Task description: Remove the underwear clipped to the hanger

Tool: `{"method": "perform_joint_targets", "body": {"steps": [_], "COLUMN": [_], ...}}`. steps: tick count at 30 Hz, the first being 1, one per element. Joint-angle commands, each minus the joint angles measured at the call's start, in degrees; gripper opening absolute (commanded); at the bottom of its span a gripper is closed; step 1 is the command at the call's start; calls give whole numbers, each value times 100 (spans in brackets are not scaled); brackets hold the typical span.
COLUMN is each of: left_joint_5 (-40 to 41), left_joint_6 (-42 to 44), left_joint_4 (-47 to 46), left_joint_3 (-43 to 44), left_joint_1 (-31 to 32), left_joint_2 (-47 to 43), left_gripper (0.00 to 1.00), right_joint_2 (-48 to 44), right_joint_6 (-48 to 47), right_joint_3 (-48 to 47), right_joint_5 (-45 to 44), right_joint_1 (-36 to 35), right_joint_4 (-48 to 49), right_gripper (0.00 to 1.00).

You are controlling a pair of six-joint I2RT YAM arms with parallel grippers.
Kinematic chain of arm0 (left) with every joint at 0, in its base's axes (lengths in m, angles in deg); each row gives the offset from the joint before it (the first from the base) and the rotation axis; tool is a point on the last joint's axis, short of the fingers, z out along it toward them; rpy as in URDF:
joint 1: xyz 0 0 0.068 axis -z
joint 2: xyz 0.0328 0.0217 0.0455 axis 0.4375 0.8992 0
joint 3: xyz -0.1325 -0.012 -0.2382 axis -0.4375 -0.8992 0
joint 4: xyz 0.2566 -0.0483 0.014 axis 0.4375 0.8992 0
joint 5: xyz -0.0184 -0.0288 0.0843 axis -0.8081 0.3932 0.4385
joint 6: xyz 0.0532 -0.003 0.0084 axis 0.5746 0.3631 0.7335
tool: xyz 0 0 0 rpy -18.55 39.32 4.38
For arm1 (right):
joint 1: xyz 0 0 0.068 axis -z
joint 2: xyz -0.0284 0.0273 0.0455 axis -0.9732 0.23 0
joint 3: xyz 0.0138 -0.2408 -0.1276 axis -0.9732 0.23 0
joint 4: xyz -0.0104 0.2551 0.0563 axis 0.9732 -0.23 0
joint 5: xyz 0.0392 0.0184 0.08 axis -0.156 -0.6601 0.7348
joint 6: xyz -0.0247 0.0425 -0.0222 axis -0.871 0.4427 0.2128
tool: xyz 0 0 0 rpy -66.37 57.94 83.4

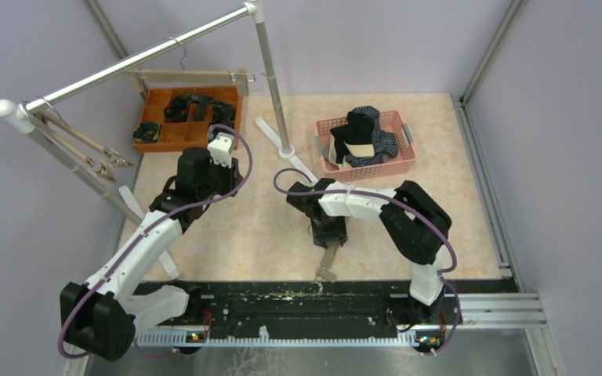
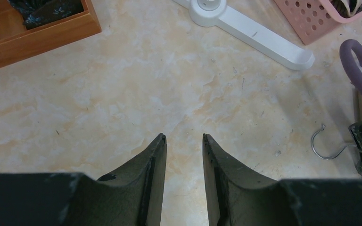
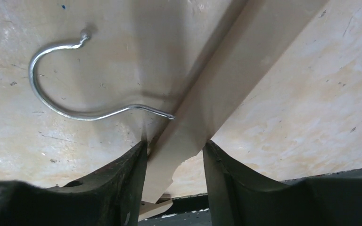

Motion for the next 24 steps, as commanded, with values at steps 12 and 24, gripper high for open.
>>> {"method": "perform_joint_targets", "body": {"steps": [12, 24], "left_joint_5": [8, 174], "left_joint_6": [118, 202], "left_joint_4": [-71, -157], "left_joint_3": [103, 151], "left_joint_1": [-48, -62], "left_joint_2": [184, 326], "left_gripper": [39, 40], "right_joint_2": [740, 734], "right_joint_6": [173, -59], "right_joint_3": [226, 775], "right_joint_5": [-653, -1470], "right_joint_1": [-3, 81], "right_joint_4": [310, 1689], "right_gripper": [46, 45]}}
